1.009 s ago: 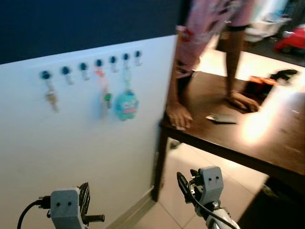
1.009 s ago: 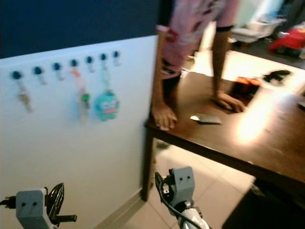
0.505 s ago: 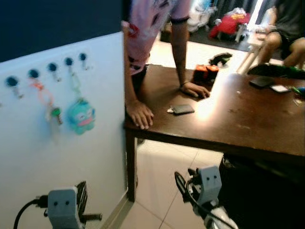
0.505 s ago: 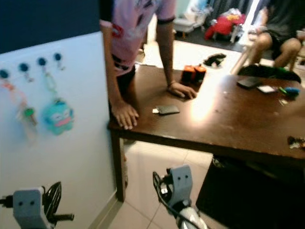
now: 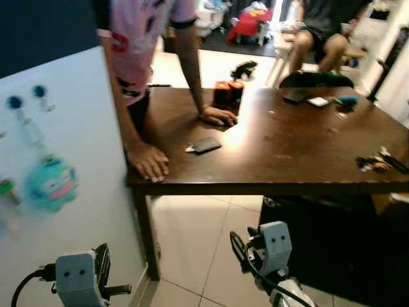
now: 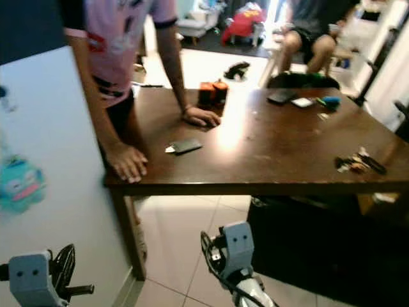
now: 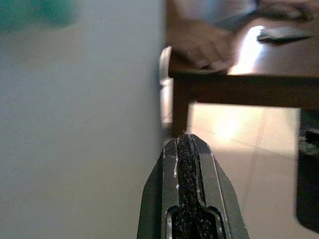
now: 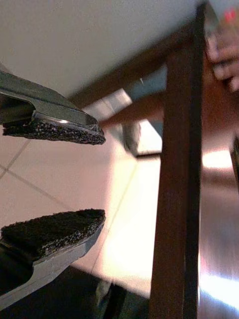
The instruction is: Hang keys on a hook
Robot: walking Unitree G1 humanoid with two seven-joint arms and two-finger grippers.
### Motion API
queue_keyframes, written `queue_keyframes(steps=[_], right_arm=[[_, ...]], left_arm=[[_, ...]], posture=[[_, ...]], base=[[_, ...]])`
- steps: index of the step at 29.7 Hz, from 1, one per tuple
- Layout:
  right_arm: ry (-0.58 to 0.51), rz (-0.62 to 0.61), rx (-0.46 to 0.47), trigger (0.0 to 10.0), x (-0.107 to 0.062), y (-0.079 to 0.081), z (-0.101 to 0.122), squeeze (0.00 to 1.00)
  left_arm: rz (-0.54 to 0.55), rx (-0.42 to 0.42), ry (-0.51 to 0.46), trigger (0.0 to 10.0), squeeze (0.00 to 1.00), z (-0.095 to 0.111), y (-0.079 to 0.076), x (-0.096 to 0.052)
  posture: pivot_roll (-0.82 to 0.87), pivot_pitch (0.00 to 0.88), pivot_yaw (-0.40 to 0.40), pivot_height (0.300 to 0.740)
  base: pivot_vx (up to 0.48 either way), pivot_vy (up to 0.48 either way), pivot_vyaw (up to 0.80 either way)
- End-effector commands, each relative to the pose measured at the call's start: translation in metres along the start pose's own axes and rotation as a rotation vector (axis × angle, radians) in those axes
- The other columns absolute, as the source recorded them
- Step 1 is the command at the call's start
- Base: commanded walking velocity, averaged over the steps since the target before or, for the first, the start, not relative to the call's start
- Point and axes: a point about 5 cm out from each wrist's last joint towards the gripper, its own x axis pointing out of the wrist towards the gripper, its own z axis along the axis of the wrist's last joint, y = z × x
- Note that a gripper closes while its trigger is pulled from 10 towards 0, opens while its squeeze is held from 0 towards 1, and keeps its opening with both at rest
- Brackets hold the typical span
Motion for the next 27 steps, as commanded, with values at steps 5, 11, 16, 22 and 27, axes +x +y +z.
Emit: queue_keyframes(steps=[5, 11, 16, 22, 27], right_arm=[[0.014, -0.009, -0.003, 10.0, -0.0025, -0.0031, -0.0039, 0.0], [0.015, 0.015, -0.002, 10.0, -0.0021, -0.0004, -0.0045, 0.0], [0.024, 0.041, -0.013, 10.0, -0.0017, 0.0028, -0.0059, 0.0], [0.023, 0.04, -0.009, 10.0, -0.0016, 0.0027, -0.006, 0.0], [0.023, 0.04, -0.011, 10.0, -0.0015, 0.0022, -0.0061, 0.0]], left_arm=[[0.004, 0.0, 0.021, 10.0, 0.0, -0.0036, -0.0007, -0.0029], [0.006, -0.002, 0.005, 10.0, 0.0, -0.0006, -0.0023, -0.0022], [-0.006, 0.002, -0.001, 10.0, 0.0, 0.0006, -0.0063, -0.0018], [-0.007, -0.001, 0.0, 10.0, 0.0, 0.0, -0.0067, -0.002], [-0.008, -0.004, 0.001, 10.0, 0.0, -0.0001, -0.007, -0.0022]], posture=[[-0.08, 0.04, 0.097, 0.74], [-0.08, 0.04, 0.097, 0.74], [-0.08, 0.04, 0.097, 0.74], [-0.08, 0.04, 0.097, 0.74], [-0.08, 0.04, 0.097, 0.74]], base=[[0.0, 0.0, -0.8], [0.0, 0.0, -0.5], [0.0, -0.448, 0.0], [0.0, -0.48, 0.0], [0.0, -0.48, 0.0]])
